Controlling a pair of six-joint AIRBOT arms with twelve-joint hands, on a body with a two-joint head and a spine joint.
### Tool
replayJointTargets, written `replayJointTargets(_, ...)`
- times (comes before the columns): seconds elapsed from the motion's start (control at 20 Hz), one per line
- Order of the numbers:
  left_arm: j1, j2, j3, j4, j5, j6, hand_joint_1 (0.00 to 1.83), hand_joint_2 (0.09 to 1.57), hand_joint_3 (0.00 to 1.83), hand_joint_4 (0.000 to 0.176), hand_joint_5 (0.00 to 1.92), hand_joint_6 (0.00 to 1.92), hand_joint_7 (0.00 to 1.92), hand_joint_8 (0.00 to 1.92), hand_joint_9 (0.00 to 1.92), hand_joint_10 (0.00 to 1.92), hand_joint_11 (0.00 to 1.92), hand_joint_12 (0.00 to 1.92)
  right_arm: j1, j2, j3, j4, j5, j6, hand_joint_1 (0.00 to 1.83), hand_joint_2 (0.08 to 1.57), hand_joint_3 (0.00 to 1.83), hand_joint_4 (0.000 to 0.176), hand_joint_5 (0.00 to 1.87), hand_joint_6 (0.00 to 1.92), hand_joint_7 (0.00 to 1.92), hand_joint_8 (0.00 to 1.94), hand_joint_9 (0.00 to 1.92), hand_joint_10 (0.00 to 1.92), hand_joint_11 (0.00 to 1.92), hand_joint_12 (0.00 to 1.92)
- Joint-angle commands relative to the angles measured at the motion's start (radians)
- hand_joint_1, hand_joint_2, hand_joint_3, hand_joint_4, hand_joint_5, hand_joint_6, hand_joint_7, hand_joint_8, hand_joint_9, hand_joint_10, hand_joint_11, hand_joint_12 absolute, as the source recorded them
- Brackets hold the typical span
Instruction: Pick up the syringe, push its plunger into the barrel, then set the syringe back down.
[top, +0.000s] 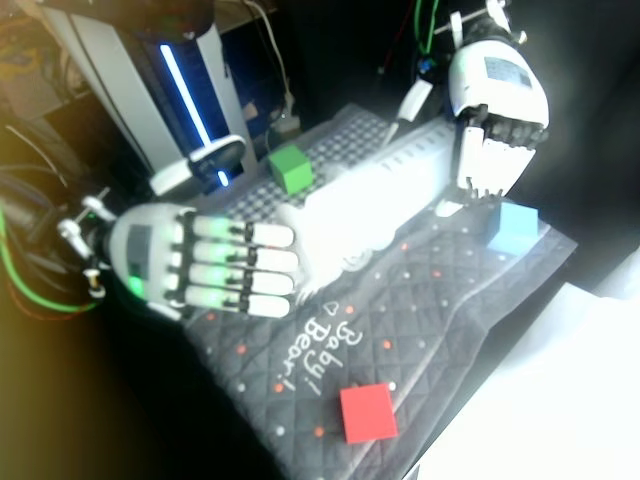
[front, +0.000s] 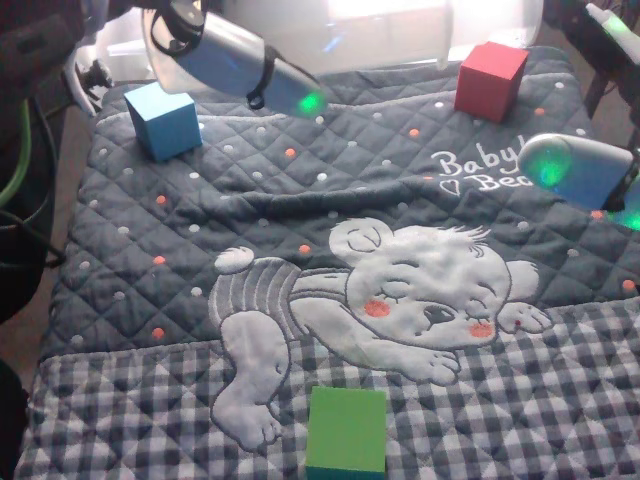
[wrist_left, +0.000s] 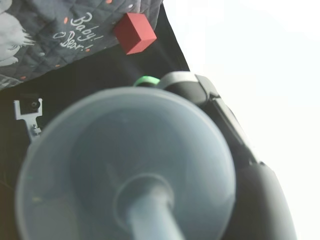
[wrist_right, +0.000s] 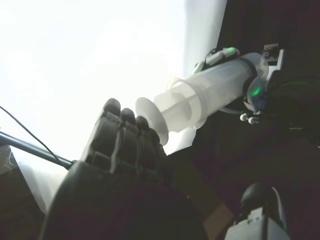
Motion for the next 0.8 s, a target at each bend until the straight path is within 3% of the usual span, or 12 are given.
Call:
replayJointTargets(0.0,-0.021,-0.014,-0.002,-0.032,-0.12,-0.011,0.72,1.43,0.0,0.0,0.5,1.65,0.83,1.65,1.1,1.85,1.23,1.92,0.016,-0.006,-0.002,-0.078,0.113,0.008,0.13,0.84,0.0,0.0,0.02,0.01,0.05,0.01,0.07,0.01,0.06,0.02)
replayJointTargets(0.05,-0.024,-0.017,0.0,-0.027,-0.115,-0.011,0.78,1.43,0.0,0.0,0.49,1.72,0.82,1.64,1.09,1.84,1.21,1.92,0.018,-0.009,-0.002,-0.081,0.111,0.008,0.13,0.84,0.0,0.0,0.02,0.01,0.05,0.01,0.07,0.01,0.07,0.03)
replayJointTargets(0.1,-0.026,-0.02,0.001,-0.023,-0.111,-0.011,0.75,1.44,0.0,0.029,0.46,1.76,0.78,1.51,1.04,1.76,1.11,1.92,0.022,-0.011,-0.001,-0.085,0.109,0.008,0.12,0.84,0.0,0.0,0.02,0.01,0.05,0.0,0.07,0.01,0.07,0.03)
replayJointTargets(0.15,-0.028,-0.023,0.003,-0.022,-0.109,-0.011,0.75,1.44,0.0,0.029,0.46,1.76,0.78,1.51,1.04,1.76,1.11,1.92,0.024,-0.013,-0.001,-0.086,0.107,0.008,0.12,0.84,0.0,0.0,0.02,0.01,0.05,0.0,0.07,0.01,0.07,0.03)
replayJointTargets(0.2,-0.03,-0.025,0.004,-0.021,-0.107,-0.011,0.41,1.48,0.01,0.0,0.5,1.34,0.83,1.63,1.09,1.85,1.2,1.92,0.028,-0.016,-0.001,-0.089,0.105,0.008,0.11,0.84,0.0,0.0,0.01,0.0,0.04,0.0,0.06,0.0,0.07,0.02)
replayJointTargets(0.25,-0.032,-0.027,0.006,-0.02,-0.106,-0.011,0.3,1.49,0.0,0.0,0.54,1.16,0.83,1.64,1.09,1.87,1.2,1.92,0.03,-0.019,0.0,-0.092,0.103,0.009,0.12,0.84,0.0,0.0,0.01,0.0,0.03,0.0,0.05,0.0,0.06,0.02)
replayJointTargets(0.3,-0.033,-0.029,0.007,-0.019,-0.104,-0.011,0.25,1.5,0.0,0.0,0.53,1.12,0.81,1.67,1.03,1.88,1.07,1.92,0.032,-0.021,0.0,-0.095,0.101,0.01,0.13,0.83,0.0,0.0,0.01,0.0,0.04,0.0,0.05,0.0,0.06,0.02)
replayJointTargets(0.45,-0.036,-0.034,0.009,-0.014,-0.097,-0.011,0.27,1.49,0.0,0.0,0.53,1.12,0.82,1.82,1.1,1.92,1.19,1.92,0.034,-0.028,0.0,-0.097,0.098,0.011,0.12,0.79,0.0,0.0,0.01,0.0,0.05,0.01,0.05,0.0,0.06,0.02)
replayJointTargets(0.75,-0.036,-0.037,0.01,-0.009,-0.089,-0.011,0.33,1.49,0.0,0.0,0.57,1.11,0.91,1.92,1.23,1.92,1.34,1.92,0.035,-0.035,0.005,-0.097,0.097,0.02,0.12,0.8,0.0,0.0,0.01,0.0,0.04,0.0,0.05,0.0,0.05,0.02)
